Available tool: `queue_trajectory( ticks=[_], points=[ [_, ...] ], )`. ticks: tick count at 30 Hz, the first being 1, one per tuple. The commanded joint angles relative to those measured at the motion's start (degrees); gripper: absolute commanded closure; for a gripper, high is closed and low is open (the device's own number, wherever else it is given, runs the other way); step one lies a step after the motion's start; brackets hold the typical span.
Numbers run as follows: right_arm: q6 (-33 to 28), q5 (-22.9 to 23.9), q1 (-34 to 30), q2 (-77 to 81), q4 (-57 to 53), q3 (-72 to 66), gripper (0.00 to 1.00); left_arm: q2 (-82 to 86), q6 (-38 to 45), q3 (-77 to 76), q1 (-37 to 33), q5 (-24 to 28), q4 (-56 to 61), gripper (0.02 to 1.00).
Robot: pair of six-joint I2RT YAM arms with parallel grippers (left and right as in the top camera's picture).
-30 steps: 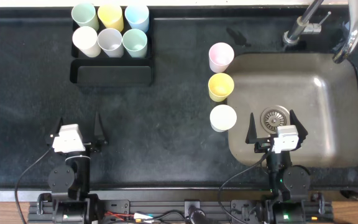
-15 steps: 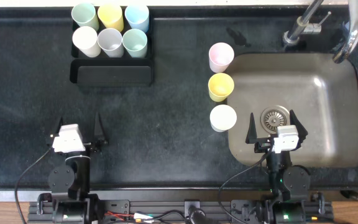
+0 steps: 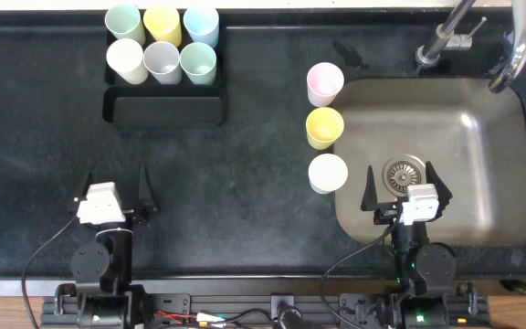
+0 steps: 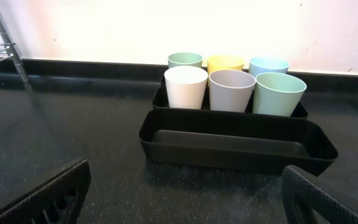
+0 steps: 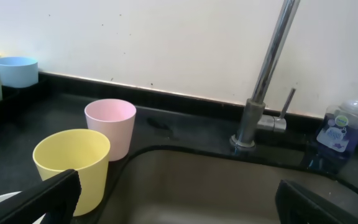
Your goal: Store Cups
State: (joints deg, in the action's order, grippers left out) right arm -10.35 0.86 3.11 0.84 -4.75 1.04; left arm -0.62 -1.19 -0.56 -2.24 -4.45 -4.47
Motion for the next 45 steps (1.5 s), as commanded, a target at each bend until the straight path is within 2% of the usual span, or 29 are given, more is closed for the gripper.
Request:
queue_trajectory(
  ticks=[1, 5, 8, 14, 20, 24, 26, 32, 40, 45],
  points=[
    [0.0, 0.2, 0.4, -0.6, 0.3, -0.8, 0.005, 0.5, -0.6, 0.1, 0.0, 0.9, -0.2, 0.020],
    [0.0, 0.2, 0.4, -0.6, 0.3, -0.8, 0.005, 0.5, -0.7, 0.1, 0.1, 1.2, -0.2, 0.020],
    [0.0, 0.2, 0.4, -0.6, 0.3, -0.8, 0.007, 0.5, -1.1, 0.1, 0.1, 3.3, 0.1, 0.020],
    [0.0, 0.2, 0.4, -0.6, 0.3, -0.8, 0.005, -3.5, -8.3, -5.3, 0.1, 4.6, 0.3, 0.018],
    [0.0, 0.2, 0.4, -0.6, 0.3, -0.8, 0.005, -22.7, -8.3, -21.0, 0.1, 12.9, -0.8, 0.018],
    [0.0, 0.2, 0.4, -0.6, 0.3, -0.8, 0.005, -39.4, -8.3, -36.2, 0.3, 18.9, -6.3, 0.018],
    [0.0, 0.2, 0.4, -0.6, 0.3, -0.8, 0.007, -46.3, -8.3, -43.6, 1.3, 19.9, -9.7, 0.018],
    [0.0, 0.2, 0.4, -0.6, 0.3, -0.8, 0.007, -63.7, -8.4, -62.9, 8.5, 18.6, -16.0, 0.018],
    [0.0, 0.2, 0.4, -0.6, 0.3, -0.8, 0.005, -81.4, -15.7, -80.7, 21.6, 6.5, -21.8, 0.018],
    [0.0, 0.2, 0.4, -0.6, 0.3, -0.8, 0.005, -91.1, -20.9, -88.5, 27.0, 5.6, -24.4, 0.018]
  ],
)
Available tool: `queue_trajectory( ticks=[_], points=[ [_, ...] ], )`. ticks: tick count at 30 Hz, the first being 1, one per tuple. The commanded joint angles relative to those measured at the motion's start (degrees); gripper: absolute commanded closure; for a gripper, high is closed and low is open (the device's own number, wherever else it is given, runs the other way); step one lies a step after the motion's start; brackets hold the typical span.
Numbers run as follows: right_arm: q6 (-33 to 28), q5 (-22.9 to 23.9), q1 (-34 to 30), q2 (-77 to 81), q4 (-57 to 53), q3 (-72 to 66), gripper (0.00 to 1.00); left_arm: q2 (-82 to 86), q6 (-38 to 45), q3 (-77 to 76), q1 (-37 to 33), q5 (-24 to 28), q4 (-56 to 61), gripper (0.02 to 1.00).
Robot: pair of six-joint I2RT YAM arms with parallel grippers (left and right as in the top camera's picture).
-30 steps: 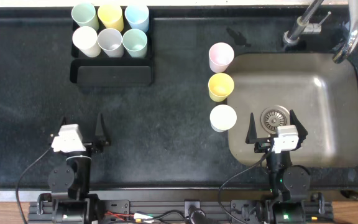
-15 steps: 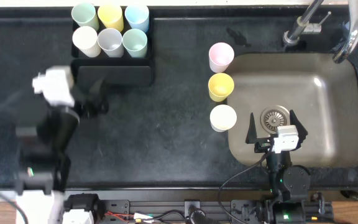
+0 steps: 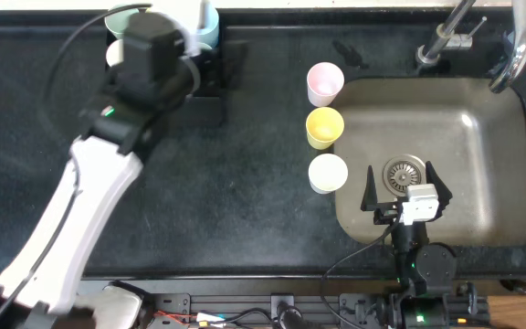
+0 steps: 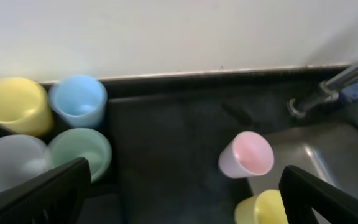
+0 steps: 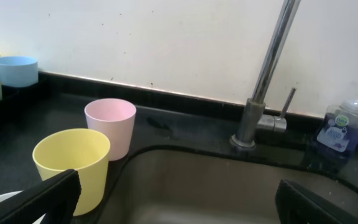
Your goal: Store Cups
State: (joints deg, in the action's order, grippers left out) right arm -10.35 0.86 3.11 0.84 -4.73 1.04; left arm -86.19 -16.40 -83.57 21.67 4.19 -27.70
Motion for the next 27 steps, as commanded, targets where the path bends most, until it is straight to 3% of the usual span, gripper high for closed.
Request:
queue_trajectory(
  ticks=[1, 14, 27],
  points=[
    [0.0, 0.2, 0.4, -0.6, 0.3, -0.8, 0.005, -7.0, -6.6, -6.8, 3.8, -3.0, -1.6, 0.018],
    [0.0, 0.2, 0.4, -0.6, 0.3, -0.8, 0.007, -26.8, -14.3, -27.9, 12.0, -5.9, -16.9, 0.018],
    [0.0, 0.2, 0.4, -0.6, 0.3, -0.8, 0.007, -41.5, -18.2, -40.2, 13.4, -9.0, -26.6, 0.018]
  ],
)
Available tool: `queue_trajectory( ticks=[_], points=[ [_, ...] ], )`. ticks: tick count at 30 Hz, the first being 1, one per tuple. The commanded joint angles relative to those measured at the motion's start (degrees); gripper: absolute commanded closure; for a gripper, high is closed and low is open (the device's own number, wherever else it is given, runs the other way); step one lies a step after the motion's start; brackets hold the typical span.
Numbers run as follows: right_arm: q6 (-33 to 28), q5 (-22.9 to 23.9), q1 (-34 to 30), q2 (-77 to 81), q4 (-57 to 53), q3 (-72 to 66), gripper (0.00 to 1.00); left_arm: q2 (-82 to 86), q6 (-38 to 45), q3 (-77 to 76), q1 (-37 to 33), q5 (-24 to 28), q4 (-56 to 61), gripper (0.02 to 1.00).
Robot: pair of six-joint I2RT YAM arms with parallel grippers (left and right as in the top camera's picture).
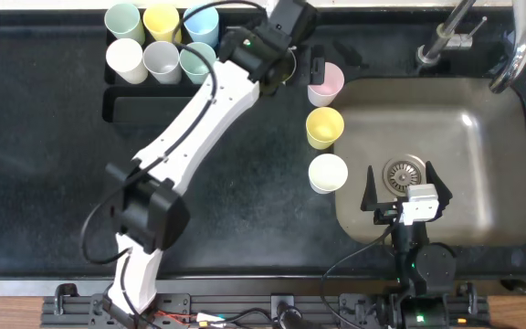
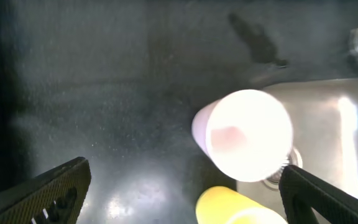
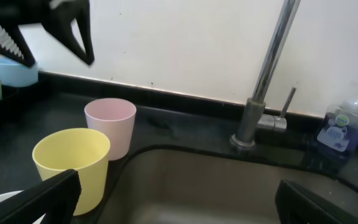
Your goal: Store Cups
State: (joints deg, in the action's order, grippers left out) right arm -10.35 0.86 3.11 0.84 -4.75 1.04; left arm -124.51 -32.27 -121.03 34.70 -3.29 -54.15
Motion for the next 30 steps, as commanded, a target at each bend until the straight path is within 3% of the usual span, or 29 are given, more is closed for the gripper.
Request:
queue_trajectory(
  ticks=[1, 20, 26, 30],
  points=[
    [0.0, 0.2, 0.4, -0.6, 0.3, -0.8, 0.005, -4.2, -2.3, -3.4, 0.4, -1.5, -0.2, 0.018],
    [0.0, 0.2, 0.4, -0.6, 0.3, -0.8, 0.005, -15.8, -4.0, -11.4, 0.8, -2.4, -0.5, 0.025],
    [0.0, 0.2, 0.4, -0.6, 0.3, -0.8, 0.007, -17.6, -4.0, -12.7, 0.9, -2.7, 0.3, 0.062],
    [0.0, 0.2, 0.4, -0.6, 0.3, -0.8, 0.005, -18.6, -4.0, -14.2, 0.9, -2.6, 0.8, 0.167]
  ],
)
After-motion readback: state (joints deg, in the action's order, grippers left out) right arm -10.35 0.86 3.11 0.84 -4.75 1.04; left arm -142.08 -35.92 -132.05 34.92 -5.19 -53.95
